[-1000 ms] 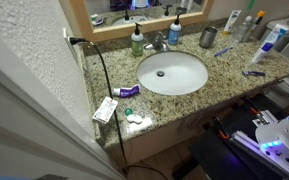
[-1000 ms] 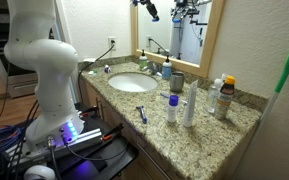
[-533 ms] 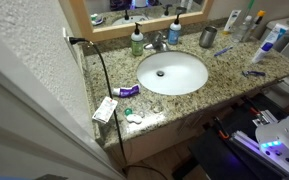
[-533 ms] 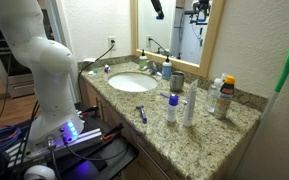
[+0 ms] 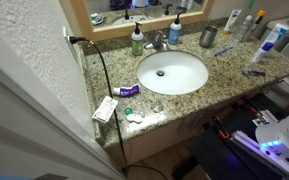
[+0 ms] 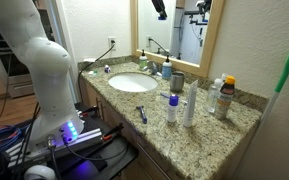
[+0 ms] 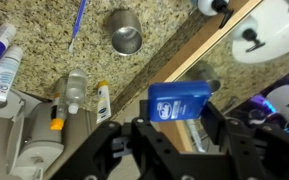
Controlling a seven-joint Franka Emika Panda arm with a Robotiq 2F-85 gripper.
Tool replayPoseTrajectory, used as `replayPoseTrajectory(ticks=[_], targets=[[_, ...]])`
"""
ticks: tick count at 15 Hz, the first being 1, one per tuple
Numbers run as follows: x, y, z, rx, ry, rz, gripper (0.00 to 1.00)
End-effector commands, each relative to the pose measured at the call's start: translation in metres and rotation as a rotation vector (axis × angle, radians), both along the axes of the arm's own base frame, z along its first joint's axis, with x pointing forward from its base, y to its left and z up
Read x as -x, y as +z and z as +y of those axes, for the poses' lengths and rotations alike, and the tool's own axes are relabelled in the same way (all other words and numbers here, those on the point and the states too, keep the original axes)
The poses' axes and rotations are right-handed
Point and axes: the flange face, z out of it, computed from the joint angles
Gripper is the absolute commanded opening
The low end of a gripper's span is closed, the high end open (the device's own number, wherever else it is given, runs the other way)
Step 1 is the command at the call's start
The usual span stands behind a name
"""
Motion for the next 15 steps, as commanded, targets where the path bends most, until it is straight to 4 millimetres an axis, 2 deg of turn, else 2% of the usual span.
replayPoseTrajectory(ticks=[1,4,8,9,11,13,14,15], targets=[[0.029,-0.014,-0.089,0.008,-0.197,-0.053,0.30],[0.073,-0.026,-0.166,-0.030,-0.393,-0.068,0.30],[0.153,-0.039,-0.251,-0.139,-0.622,-0.096,0.30],[0.117,-0.030,-0.234,-0.085,-0.559,-0.057,0.55],[0.148,-0.032,-0.259,-0.119,-0.624,-0.074,0.55],[0.153,-0.033,-0.258,-0.127,-0.630,-0.079,0.55],[0.146,-0.042,-0.261,-0.111,-0.655,-0.071,0.30],[0.146,-0.058,-0.277,-0.086,-0.713,-0.056,0.30]])
